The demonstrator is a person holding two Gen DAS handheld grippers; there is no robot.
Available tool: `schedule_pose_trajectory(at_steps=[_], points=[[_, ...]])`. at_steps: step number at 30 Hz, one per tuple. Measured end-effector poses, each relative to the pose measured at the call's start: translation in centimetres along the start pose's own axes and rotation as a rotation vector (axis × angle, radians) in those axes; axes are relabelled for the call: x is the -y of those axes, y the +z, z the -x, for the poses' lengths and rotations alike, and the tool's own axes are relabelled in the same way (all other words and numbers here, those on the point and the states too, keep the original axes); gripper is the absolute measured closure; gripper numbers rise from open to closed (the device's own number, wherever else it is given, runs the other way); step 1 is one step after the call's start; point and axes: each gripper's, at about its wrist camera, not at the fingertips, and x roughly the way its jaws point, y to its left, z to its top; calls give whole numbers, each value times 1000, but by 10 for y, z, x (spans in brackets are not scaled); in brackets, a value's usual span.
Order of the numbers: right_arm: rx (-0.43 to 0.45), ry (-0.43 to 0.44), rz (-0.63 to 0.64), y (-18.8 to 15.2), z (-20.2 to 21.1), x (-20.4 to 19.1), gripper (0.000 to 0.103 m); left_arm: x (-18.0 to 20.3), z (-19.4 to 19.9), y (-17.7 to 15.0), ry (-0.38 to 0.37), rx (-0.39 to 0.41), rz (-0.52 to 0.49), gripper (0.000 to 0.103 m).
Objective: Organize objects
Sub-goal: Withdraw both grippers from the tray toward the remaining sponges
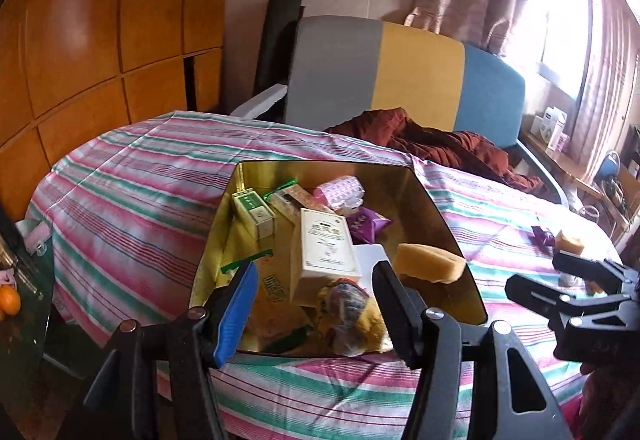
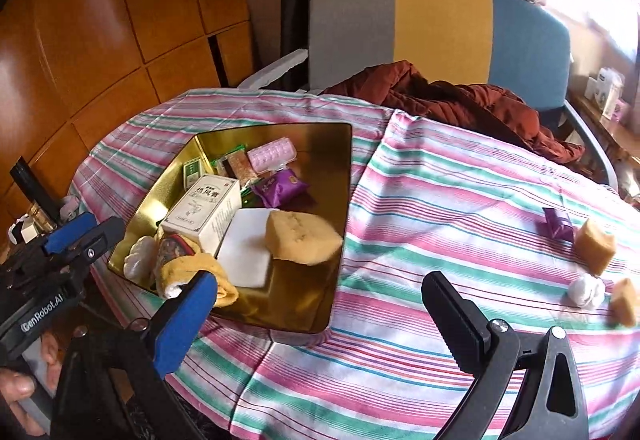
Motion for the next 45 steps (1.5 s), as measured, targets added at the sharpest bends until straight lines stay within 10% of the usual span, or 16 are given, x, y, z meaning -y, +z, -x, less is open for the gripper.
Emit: schedule_pose_trajectory(at_steps=[21,45], points=[[-1,-141,-110,-5,19,87,0,70,1,0,-88,-20,-193,43],[115,-485,-642,-41,99,334,0,178,-17,-12,-292,-118,-395,43]])
